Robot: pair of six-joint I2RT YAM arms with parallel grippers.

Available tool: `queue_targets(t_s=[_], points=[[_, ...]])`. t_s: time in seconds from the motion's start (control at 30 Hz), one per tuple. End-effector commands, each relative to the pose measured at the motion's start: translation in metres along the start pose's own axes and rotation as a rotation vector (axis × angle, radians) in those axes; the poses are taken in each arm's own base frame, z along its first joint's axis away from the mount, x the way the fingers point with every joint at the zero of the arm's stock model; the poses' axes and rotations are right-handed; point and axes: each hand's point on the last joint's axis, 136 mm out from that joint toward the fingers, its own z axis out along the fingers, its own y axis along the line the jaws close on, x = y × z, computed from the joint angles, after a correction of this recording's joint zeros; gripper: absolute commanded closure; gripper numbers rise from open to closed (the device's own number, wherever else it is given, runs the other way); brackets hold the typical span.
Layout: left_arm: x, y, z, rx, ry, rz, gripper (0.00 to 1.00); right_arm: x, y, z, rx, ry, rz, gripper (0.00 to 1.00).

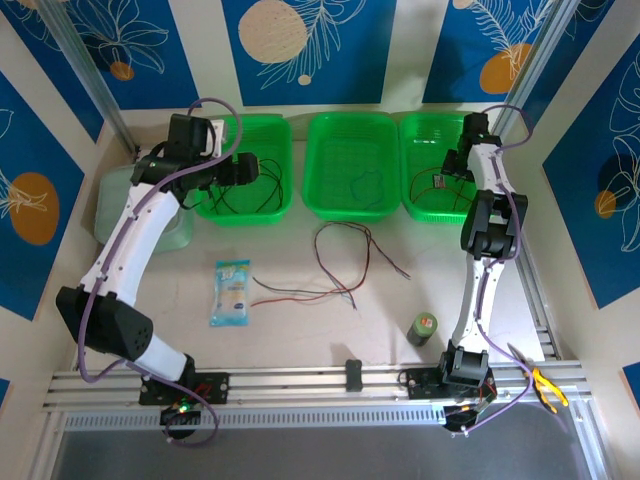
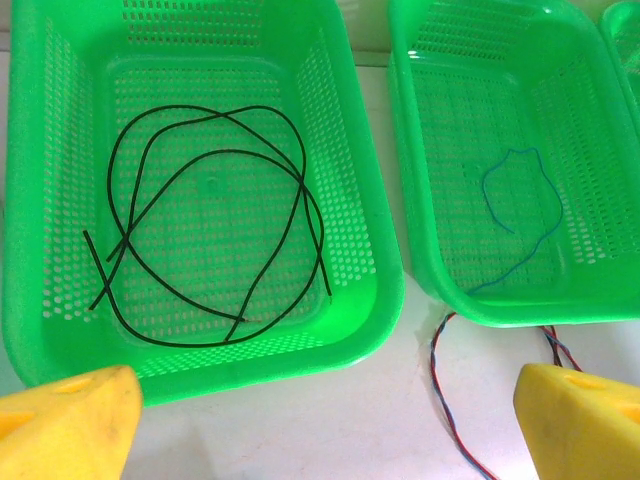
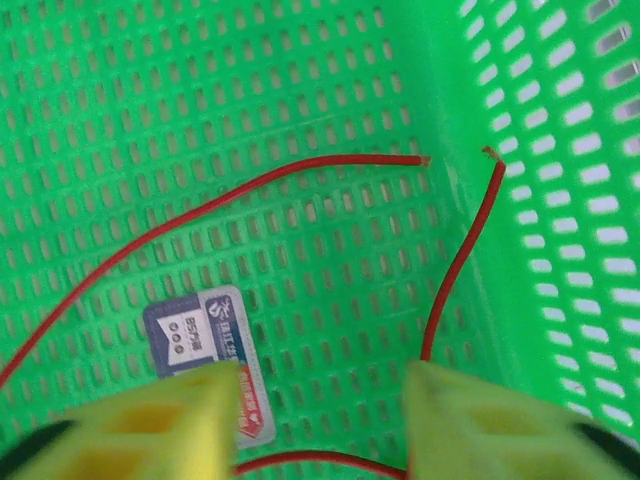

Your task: Untangle the cables

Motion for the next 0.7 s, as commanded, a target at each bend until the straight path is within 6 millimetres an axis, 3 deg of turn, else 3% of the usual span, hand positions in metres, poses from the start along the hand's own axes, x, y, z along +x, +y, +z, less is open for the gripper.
queue_targets(t_s=[0.0, 0.07, 0.33, 0.67], points=[[0.002, -0.007, -0.003, 0.024, -0.007, -0.002, 0.05, 0.002, 0.001, -0.008, -0.002, 0.011, -0.009, 0.21], [0.003, -0.007, -0.004, 0.024, -0.007, -0.005, 0.04, -0.007, 0.004, -0.02, 0.013, -0.028, -0.036, 0.11], [0.006, -0.009, -0.008, 0.021, -0.01, -0.007, 0.03, -0.037, 0.021, -0.087, 0.091, -0.204, -0.11, 0.01], [0.025, -0.015, 0.001, 0.038, 0.037, -0.006, 0.02, -0.022, 0.057, -0.161, 0.104, -0.389, -0.238, 0.01]])
